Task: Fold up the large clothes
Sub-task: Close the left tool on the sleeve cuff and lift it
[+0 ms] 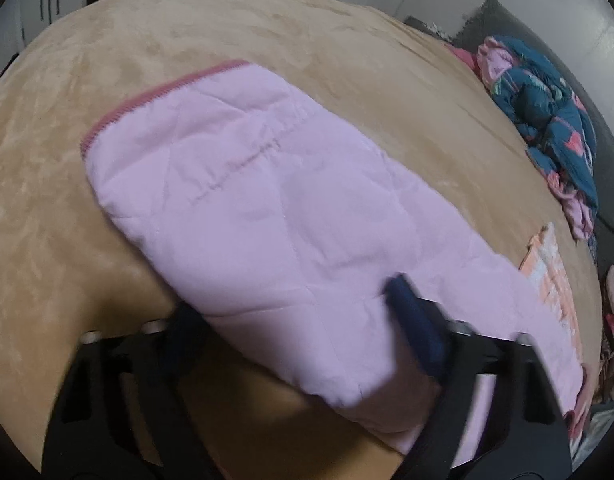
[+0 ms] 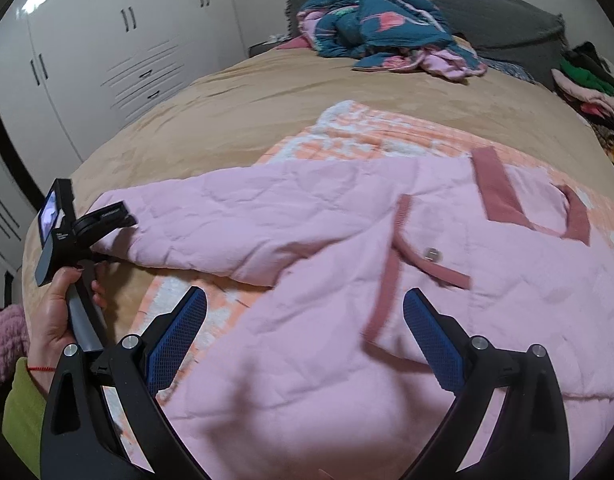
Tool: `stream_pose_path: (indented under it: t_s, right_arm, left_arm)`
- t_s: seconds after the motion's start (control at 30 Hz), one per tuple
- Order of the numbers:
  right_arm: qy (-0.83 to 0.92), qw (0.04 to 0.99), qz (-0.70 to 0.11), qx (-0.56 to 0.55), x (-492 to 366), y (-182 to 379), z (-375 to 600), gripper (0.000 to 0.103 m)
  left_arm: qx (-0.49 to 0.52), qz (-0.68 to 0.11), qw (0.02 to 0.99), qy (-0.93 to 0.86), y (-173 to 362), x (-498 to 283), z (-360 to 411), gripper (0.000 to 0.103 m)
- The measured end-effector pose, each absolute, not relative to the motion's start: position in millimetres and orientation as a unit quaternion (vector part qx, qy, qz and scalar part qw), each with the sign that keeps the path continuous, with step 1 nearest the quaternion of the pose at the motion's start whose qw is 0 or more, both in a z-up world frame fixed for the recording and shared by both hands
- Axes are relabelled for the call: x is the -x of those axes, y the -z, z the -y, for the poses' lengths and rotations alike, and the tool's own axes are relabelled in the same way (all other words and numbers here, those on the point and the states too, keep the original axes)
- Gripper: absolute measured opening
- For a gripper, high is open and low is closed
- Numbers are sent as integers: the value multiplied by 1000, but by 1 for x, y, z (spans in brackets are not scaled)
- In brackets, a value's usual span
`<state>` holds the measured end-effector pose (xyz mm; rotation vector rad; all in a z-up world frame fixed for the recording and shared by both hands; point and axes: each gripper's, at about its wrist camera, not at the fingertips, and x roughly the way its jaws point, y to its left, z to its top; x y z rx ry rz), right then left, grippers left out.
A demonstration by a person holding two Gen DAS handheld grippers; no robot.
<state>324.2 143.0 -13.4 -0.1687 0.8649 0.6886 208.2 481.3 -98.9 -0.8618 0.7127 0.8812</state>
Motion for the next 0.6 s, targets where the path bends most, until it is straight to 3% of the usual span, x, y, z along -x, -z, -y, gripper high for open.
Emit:
stream_pose_path:
  t_s: [0.03,0.13,0.6]
  right_arm:
    - [-322,850,-409,74,-324,12,-135,98]
    - [-313,857,-406,54,-324,10,-113,98]
    - [-263,888,-378,7,-304,-1,-25,98]
  left_arm:
    - [398,-314,761,-405,93,-204,-481,29]
    - [403,-277,780,-390,70,-195,-479,17]
    - [319,-187,869,-329,-49,-195,-411,13]
